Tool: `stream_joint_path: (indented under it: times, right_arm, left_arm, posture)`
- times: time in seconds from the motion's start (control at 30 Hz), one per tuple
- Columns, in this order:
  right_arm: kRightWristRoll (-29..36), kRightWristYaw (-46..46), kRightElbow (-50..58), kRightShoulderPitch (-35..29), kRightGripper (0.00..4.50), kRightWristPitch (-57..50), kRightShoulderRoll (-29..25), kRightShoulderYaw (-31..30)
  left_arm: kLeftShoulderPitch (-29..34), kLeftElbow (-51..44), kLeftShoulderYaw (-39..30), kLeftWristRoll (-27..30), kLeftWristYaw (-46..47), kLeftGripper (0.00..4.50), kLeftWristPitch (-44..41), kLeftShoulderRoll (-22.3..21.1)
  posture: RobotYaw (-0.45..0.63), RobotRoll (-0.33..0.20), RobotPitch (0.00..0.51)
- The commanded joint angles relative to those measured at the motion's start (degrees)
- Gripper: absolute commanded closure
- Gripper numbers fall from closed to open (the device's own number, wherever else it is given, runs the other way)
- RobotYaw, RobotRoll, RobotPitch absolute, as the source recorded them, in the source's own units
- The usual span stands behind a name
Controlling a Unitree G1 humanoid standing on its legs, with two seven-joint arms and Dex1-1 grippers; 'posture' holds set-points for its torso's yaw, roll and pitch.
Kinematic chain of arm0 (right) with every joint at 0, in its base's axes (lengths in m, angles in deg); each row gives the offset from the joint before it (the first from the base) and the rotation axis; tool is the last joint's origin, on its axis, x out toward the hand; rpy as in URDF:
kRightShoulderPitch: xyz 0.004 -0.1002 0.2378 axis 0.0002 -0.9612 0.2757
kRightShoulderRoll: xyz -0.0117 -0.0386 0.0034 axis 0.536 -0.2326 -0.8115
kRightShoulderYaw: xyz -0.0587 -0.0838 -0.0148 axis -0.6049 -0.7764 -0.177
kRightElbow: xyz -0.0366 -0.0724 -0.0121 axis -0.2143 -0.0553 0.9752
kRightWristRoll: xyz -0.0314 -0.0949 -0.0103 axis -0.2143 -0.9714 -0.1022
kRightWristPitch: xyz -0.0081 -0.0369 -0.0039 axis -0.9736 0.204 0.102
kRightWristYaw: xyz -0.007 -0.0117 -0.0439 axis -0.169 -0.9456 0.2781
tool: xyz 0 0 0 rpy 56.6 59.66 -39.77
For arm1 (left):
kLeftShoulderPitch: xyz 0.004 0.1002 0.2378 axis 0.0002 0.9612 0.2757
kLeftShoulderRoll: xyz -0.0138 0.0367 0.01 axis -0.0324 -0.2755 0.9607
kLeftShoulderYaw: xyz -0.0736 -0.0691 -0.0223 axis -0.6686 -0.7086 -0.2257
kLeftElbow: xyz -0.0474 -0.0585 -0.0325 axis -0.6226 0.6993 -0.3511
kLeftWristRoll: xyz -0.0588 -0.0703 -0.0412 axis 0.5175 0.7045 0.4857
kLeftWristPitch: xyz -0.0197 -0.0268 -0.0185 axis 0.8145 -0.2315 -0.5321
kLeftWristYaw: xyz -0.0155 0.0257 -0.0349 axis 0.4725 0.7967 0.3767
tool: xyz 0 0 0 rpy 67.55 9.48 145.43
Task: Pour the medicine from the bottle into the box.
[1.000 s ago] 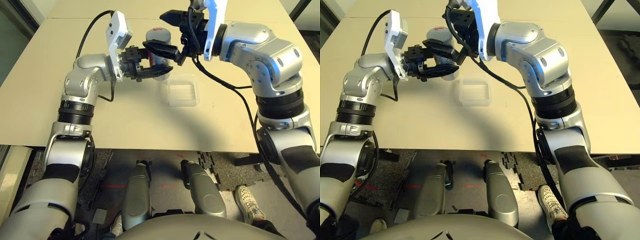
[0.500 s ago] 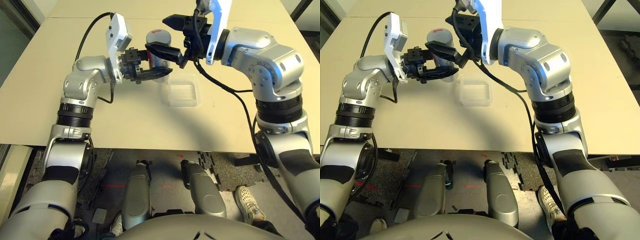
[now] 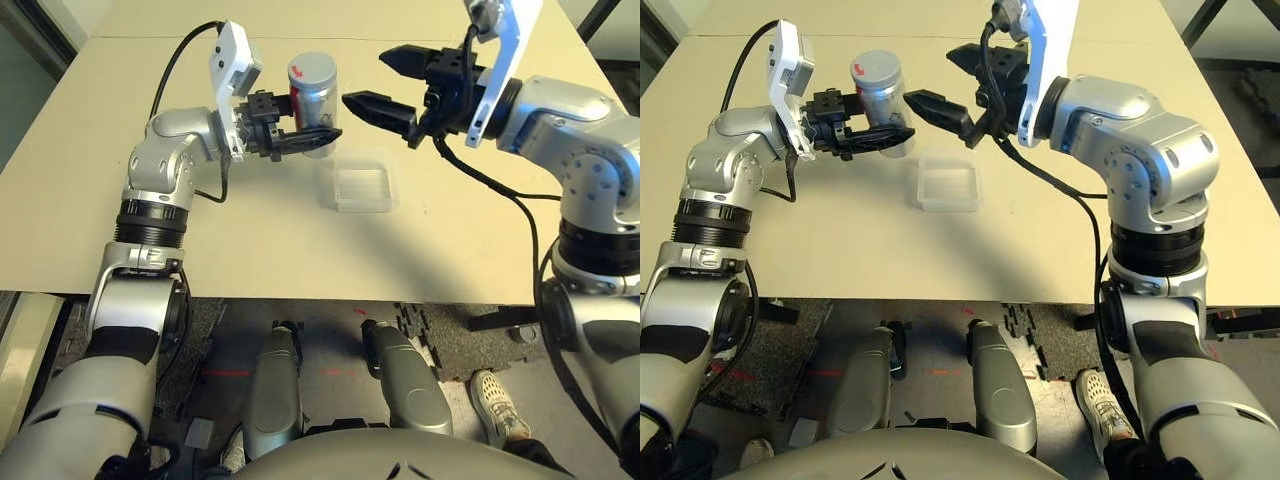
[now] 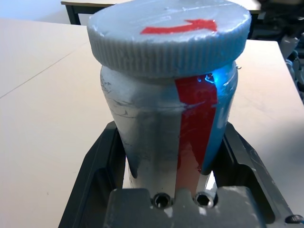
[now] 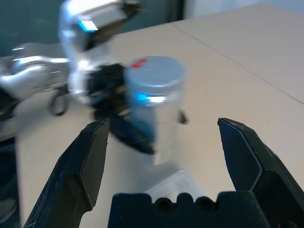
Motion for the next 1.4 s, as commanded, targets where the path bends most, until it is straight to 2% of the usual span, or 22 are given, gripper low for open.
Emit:
stream_joint_path:
  times: [0.03,0.23,0.5,0.8,0.9,1.0,1.03,1.27,1.4]
  right_arm:
    - [1.59,-0.60,0.36,2.18,0.00,-0.29,1.29,-0.04]
    - [-4.07,-3.08,-7.22,6.98,0.00,3.89,5.22,-4.97]
    - [-8.22,-1.33,-12.73,9.34,0.00,7.58,7.47,-9.64]
    - [-10.49,-1.28,-16.70,11.31,0.02,9.44,10.03,-9.52]
    - [-10.25,-1.05,-16.73,11.32,0.63,8.82,10.15,-9.30]
    - [-9.97,-0.55,-16.38,11.08,1.72,8.08,9.96,-9.42]
    - [-9.86,-0.30,-16.19,10.97,1.95,7.81,9.88,-9.49]
    - [-9.09,0.69,-14.66,9.95,1.95,5.68,9.46,-9.96]
    - [-8.75,-3.37,-17.15,11.49,1.95,5.47,12.08,-5.73]
  left_arm:
    - [-0.75,0.61,0.14,-0.83,-1.03,1.75,0.87,-0.05]
    - [-0.64,0.35,0.59,-1.42,-1.40,1.75,1.07,0.49]
    - [0.06,-0.69,0.70,-1.55,-1.49,1.75,0.72,0.92]
    - [2.42,-4.48,0.39,-0.68,-1.17,1.75,-1.22,0.44]
    - [2.92,-5.58,0.23,-0.50,-0.87,1.75,-2.00,0.39]
    - [3.37,-6.82,0.04,-0.28,-0.60,1.75,-2.91,0.23]
    - [3.48,-7.12,-0.02,-0.22,-0.53,1.75,-3.14,0.18]
    - [2.72,-6.39,0.26,-0.79,0.24,1.75,-3.13,1.01]
    - [2.67,-5.38,0.55,-1.59,0.35,1.75,-1.80,1.38]
  posture:
    - [-0.06,0.000,0.199]
    - [-0.06,0.000,0.199]
    - [-0.05,0.000,0.204]
    - [-0.04,0.000,0.212]
    - [-0.04,0.000,0.214]
    - [-0.04,0.000,0.215]
    - [-0.04,0.000,0.215]
    - [-0.04,0.000,0.216]
    - [-0.04,0.000,0.215]
